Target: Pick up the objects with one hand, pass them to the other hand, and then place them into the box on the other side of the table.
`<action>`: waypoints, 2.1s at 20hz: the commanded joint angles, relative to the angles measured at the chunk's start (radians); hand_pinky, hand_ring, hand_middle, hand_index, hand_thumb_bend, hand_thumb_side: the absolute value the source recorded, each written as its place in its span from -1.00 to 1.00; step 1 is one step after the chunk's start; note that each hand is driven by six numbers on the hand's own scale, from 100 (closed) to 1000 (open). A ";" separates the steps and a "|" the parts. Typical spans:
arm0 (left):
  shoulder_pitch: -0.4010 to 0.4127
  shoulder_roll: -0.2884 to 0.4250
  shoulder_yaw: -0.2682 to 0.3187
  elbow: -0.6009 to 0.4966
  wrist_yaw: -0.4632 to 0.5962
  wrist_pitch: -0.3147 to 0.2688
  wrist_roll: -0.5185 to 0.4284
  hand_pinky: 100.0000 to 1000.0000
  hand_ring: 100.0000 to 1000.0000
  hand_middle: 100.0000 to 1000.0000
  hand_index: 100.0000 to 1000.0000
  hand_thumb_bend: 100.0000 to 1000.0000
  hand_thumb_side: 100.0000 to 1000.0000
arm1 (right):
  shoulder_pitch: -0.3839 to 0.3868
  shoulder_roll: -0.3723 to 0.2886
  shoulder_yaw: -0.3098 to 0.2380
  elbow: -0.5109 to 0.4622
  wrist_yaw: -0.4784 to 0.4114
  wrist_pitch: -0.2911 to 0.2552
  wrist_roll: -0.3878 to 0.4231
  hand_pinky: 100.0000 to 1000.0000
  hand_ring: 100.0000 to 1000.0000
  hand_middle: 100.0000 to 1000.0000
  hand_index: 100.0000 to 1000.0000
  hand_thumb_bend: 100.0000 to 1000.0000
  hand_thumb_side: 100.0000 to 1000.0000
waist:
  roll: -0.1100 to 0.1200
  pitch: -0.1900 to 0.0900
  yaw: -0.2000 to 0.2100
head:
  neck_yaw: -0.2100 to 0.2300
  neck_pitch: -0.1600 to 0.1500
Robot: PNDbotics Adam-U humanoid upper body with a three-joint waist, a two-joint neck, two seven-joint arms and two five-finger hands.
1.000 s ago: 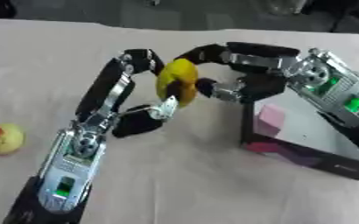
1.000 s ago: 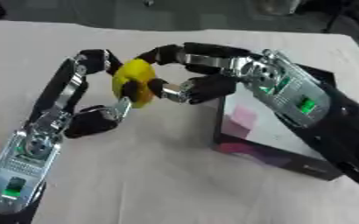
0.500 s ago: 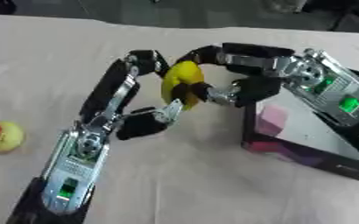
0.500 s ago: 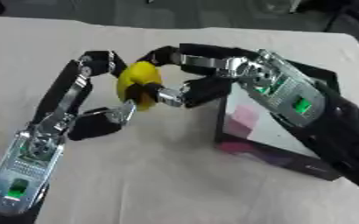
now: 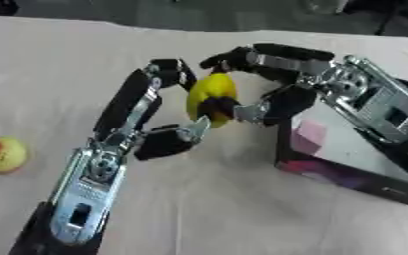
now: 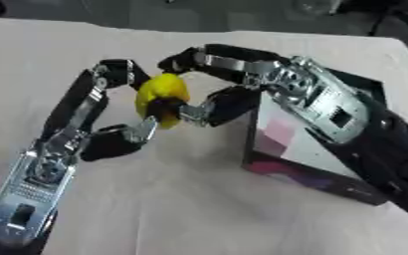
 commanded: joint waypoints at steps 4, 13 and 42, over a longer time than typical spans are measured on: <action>-0.014 -0.013 -0.002 -0.010 -0.008 0.009 0.015 0.52 0.21 -0.09 -0.08 -1.00 -0.60 | -0.009 -0.017 -0.012 -0.012 -0.034 -0.007 0.009 0.89 1.00 -0.06 0.06 -1.00 -0.57 | -0.011 -0.002 -0.004 | -0.004 0.000; -0.003 -0.006 0.001 -0.001 -0.013 0.038 0.054 0.60 0.37 0.15 0.31 -0.65 -0.43 | -0.001 -0.023 -0.022 -0.012 -0.044 -0.018 0.033 0.88 1.00 -0.11 0.02 -1.00 -0.73 | -0.010 -0.004 -0.010 | -0.007 -0.001; 0.063 0.093 0.056 0.018 -0.004 0.111 0.207 0.64 0.49 0.29 0.56 0.30 0.51 | 0.163 -0.131 -0.138 -0.012 -0.032 -0.044 -0.172 0.83 1.00 -0.14 0.00 -1.00 -0.99 | 0.033 -0.055 -0.116 | 0.032 0.036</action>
